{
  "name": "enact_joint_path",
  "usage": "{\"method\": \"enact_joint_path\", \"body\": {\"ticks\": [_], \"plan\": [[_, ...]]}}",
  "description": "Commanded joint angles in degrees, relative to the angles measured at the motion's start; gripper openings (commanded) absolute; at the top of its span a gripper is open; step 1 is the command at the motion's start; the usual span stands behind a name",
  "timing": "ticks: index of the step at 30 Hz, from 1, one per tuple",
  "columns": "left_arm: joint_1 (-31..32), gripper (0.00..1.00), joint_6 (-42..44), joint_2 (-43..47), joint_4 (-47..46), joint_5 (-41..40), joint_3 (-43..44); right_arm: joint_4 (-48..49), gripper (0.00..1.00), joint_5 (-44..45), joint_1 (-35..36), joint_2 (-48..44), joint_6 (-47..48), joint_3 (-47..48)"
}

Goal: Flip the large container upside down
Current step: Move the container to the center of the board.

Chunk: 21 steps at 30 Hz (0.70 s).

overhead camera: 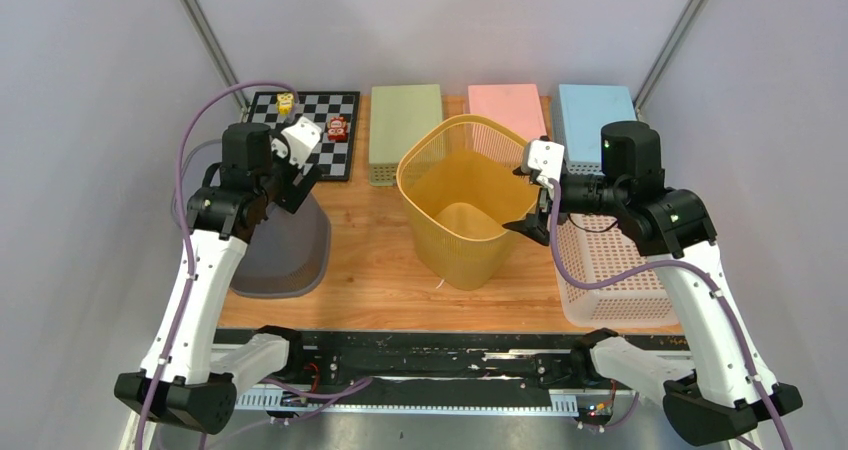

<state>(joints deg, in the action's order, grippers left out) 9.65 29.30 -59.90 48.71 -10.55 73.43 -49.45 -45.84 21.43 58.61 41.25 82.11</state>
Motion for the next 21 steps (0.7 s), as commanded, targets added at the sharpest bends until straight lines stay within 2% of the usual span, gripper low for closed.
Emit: {"method": "enact_joint_path", "body": {"ticks": [1,14,18,21], "plan": [[-3.3,0.96,2.6,-1.3,4.0,1.4,-2.2,0.2,1.0,0.1,1.0,-0.8,-0.8,-0.2],[-5.9,0.97,4.0,-1.6,3.6,3.0,-1.3,-0.8,1.0,0.0,1.4,-2.2,0.0,-0.5],[-5.8,1.0,2.7,-1.1,5.9,7.2,2.2,-5.1,1.0,-0.1,2.7,-3.1,5.0,-0.2],[-5.7,1.0,2.1,-1.0,7.8,10.0,6.1,-12.5,1.0,1.4,4.7,-2.6,11.9,1.9]]}}
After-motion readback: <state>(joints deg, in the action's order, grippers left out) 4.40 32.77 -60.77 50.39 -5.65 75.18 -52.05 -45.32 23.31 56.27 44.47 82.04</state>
